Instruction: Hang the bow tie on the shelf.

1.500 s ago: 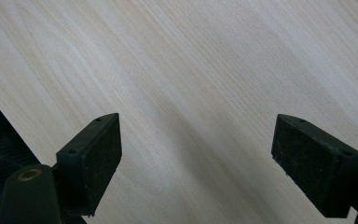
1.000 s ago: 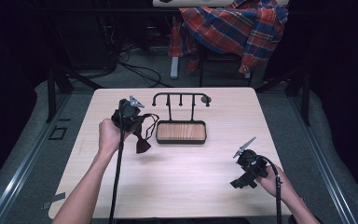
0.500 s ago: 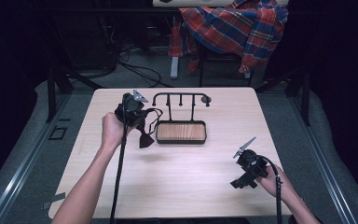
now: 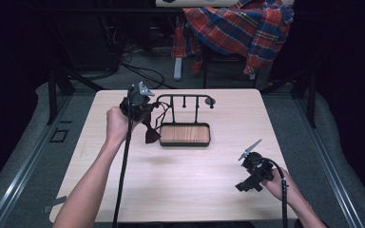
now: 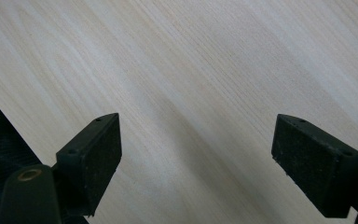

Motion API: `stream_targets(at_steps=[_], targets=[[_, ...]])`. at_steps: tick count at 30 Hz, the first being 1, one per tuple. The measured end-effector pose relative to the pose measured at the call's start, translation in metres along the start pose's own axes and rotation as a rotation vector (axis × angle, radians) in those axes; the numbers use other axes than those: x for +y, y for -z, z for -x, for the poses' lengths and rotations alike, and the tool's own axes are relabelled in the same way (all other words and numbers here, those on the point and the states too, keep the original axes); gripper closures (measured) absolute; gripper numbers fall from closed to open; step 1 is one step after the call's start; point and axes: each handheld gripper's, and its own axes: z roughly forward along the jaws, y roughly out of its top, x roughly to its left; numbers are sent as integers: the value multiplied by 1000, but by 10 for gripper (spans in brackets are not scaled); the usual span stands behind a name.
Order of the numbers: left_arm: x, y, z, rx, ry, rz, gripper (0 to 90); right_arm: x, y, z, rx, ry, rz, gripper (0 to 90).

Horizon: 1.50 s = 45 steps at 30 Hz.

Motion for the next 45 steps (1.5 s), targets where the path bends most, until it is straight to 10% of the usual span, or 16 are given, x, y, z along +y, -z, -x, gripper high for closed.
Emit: stream_targets(at_steps=[45], targets=[[-9,-56,-19,79,95,-70,874,0,-1,-1,5,8,-10,159]])
